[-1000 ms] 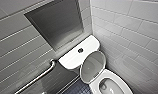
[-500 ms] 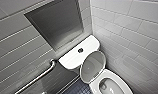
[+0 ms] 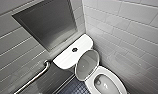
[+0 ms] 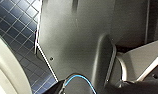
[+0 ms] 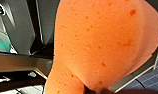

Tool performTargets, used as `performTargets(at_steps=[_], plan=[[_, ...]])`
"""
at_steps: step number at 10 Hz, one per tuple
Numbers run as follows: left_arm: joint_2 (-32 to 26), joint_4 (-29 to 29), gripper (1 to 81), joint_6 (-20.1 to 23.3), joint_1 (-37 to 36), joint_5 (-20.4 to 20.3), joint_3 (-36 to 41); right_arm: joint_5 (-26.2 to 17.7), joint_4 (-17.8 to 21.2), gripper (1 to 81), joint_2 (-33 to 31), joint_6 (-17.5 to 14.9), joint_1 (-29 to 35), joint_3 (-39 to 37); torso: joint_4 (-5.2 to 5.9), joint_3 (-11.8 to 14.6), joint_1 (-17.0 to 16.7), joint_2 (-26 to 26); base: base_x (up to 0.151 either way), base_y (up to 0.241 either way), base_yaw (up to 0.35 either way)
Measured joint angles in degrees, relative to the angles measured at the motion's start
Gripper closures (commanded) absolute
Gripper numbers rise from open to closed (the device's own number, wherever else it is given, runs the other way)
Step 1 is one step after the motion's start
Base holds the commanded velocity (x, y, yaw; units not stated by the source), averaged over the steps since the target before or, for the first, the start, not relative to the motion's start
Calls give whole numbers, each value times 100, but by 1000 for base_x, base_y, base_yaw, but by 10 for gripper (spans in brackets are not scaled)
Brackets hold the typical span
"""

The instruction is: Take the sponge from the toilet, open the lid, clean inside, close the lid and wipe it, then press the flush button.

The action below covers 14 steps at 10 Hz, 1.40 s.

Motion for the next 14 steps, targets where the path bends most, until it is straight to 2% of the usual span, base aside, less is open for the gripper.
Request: performTargets(at_steps=[1,2,3,5,8,10,14], plan=[[0,-2,10,0,-65,-13,29,129,2,811,27,-2,-96,-126,-190,53,-138,210,0,0,0],[-1,-2,10,-1,-98,-20,29,189,2,811,63,-6,-165,-210,-317,74,-234,359,0,0,0],[-1,-5,10,-1,-98,-11,27,199,2,811,116,-9,-221,-234,-374,131,-319,498,0,0,0],[-11,-46,10,-1,-98,0,27,371,2,811,260,-16,-219,-427,-391,422,-520,815,0,0,0],[-22,-112,10,-1,-117,30,71,506,2,811,452,-80,-499,-820,-391,1056,-920,1421,0,0,0],[-94,-234,10,-4,-190,77,322,613,2,811,639,-88,-763,-1179,-391,1471,-1184,1819,0,0,0],[-404,-510,10,-4,-243,161,992,911,-17,811,1111,-96,-866,-1758,-393,2288,-1701,2599,0,0,0]])
